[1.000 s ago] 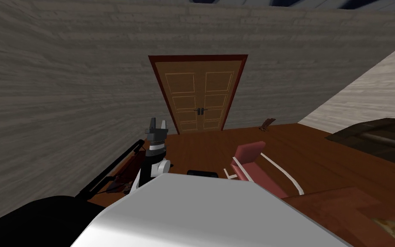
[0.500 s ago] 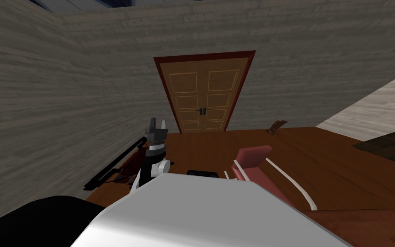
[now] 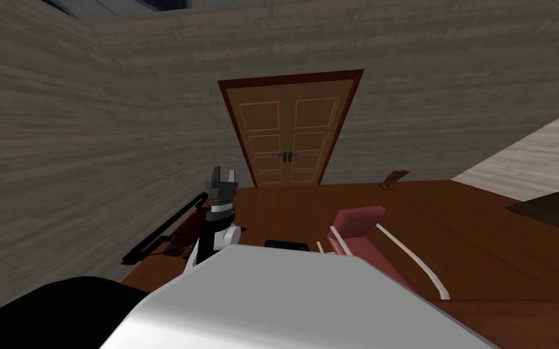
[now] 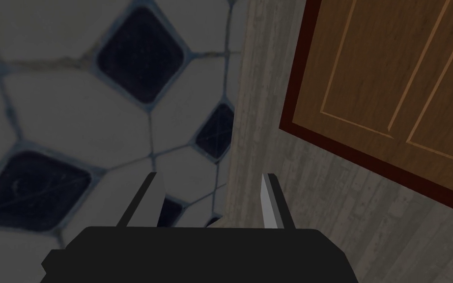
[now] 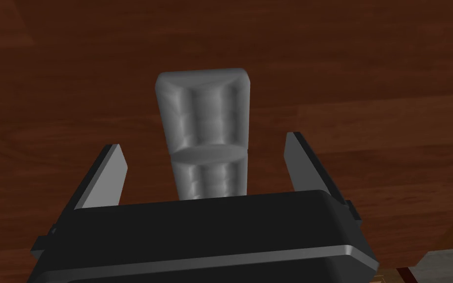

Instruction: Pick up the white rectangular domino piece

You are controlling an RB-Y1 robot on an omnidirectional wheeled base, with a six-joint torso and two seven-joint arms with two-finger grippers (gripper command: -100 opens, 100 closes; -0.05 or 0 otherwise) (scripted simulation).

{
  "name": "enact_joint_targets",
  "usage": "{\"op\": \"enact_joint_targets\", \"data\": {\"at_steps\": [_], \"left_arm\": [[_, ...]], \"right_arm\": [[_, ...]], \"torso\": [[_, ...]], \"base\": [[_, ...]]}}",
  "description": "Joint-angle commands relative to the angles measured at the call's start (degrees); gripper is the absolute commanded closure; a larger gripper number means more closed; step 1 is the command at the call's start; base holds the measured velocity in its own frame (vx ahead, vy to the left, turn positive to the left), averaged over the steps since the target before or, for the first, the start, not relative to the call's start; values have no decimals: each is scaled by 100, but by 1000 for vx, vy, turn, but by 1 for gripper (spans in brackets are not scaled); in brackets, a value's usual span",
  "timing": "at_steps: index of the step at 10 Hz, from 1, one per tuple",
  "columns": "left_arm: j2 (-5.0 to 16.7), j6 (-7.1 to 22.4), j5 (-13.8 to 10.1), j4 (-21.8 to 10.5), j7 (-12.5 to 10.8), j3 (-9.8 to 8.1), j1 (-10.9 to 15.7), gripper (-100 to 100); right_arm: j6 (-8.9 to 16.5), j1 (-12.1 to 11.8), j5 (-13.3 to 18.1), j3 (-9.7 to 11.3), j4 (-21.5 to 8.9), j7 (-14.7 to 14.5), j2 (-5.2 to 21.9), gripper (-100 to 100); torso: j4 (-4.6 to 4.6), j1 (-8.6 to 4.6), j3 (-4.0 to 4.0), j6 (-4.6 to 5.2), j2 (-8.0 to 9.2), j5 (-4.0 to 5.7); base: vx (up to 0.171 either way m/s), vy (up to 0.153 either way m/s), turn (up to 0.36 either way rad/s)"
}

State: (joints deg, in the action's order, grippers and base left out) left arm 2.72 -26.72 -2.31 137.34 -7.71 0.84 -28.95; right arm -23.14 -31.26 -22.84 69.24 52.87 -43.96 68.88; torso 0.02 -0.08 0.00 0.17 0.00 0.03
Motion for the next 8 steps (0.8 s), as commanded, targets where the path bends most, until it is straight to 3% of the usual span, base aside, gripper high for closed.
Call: {"op": "enact_joint_targets", "data": {"at_steps": [1,2,3,7,8], "left_arm": [[0,0,0,0,0,0,0,0],[0,0,0,0,0,0,0,0],[0,0,0,0,0,0,0,0],[0,0,0,0,0,0,0,0],[0,0,0,0,0,0,0,0]], "right_arm": [[121,31,102,-81,-76,33,-197,-100],[46,23,64,-41,-72,25,-130,-100],[62,25,71,-46,-78,29,-144,100],[54,23,71,-44,-72,29,-146,100],[54,23,71,-44,-73,29,-146,0]], "torso": [[0,0,0,0,0,0],[1,-1,-2,-1,3,0],[0,6,0,0,-1,-2],[0,1,1,-1,-4,1],[0,0,1,-1,-4,1]], "base": [[-27,-39,36],[-13,-18,10],[0,0,0],[0,0,0],[0,0,0]]}}
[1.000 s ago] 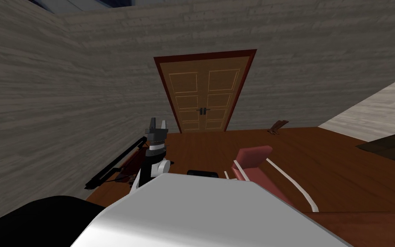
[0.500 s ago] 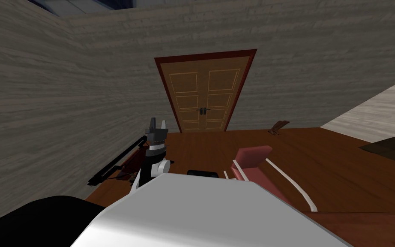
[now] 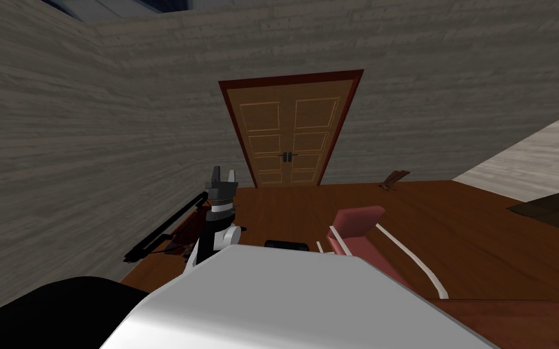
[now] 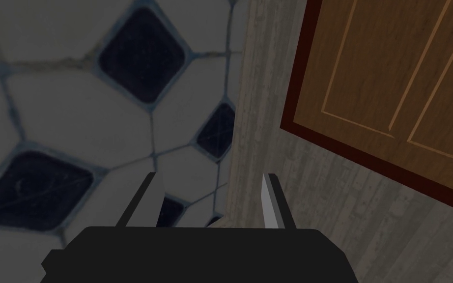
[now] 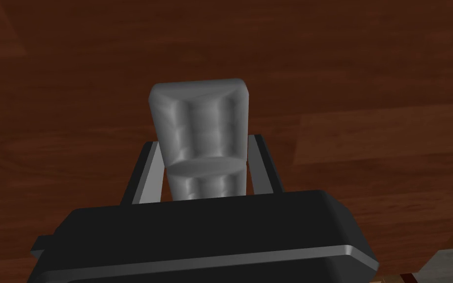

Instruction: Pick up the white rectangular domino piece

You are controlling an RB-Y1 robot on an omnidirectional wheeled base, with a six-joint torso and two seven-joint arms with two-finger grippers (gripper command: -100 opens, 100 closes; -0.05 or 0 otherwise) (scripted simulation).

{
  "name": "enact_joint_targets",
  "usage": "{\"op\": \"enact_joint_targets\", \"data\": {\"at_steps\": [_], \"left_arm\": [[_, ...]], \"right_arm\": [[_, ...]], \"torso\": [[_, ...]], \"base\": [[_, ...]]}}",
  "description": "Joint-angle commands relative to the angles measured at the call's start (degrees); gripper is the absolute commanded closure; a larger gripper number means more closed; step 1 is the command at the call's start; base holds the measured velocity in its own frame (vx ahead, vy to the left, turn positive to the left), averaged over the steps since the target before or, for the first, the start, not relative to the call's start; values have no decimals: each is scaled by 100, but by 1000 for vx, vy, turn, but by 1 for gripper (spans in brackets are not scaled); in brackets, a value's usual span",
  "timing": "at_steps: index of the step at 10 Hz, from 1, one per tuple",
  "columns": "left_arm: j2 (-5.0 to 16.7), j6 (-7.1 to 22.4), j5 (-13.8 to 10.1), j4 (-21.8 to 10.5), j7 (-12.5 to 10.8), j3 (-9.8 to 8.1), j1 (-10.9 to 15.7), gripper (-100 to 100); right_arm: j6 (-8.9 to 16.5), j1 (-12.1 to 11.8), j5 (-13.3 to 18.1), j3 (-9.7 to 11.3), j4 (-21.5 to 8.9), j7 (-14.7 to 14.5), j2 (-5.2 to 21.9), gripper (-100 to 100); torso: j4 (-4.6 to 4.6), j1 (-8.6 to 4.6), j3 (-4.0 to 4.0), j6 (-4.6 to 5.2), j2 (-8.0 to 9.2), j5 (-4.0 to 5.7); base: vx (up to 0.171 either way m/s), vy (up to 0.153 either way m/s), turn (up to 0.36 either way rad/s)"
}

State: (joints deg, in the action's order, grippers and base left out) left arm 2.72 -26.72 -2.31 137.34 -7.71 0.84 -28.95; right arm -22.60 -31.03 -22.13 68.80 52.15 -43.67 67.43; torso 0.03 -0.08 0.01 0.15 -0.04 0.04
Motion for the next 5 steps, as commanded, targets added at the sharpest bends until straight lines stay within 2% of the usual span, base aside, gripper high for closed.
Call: {"op": "enact_joint_targets", "data": {"at_steps": [1,3,4,5], "left_arm": [[0,0,0,0,0,0,0,0],[0,0,0,0,0,0,0,0],[0,0,0,0,0,0,0,0],[0,0,0,0,0,0,0,0]], "right_arm": [[-51,-44,-100,39,126,-50,190,100],[-145,-86,-204,99,230,-94,384,100],[-98,-79,-165,68,209,-77,323,100],[-110,-84,-173,72,219,-82,338,0]], "torso": [[0,0,0,0,0,0],[-2,18,5,2,-9,-5],[-3,20,7,1,-11,-7],[-2,12,4,0,-7,-3]], "base": [[21,27,-40],[25,44,-37],[12,17,-9],[0,0,0]]}}
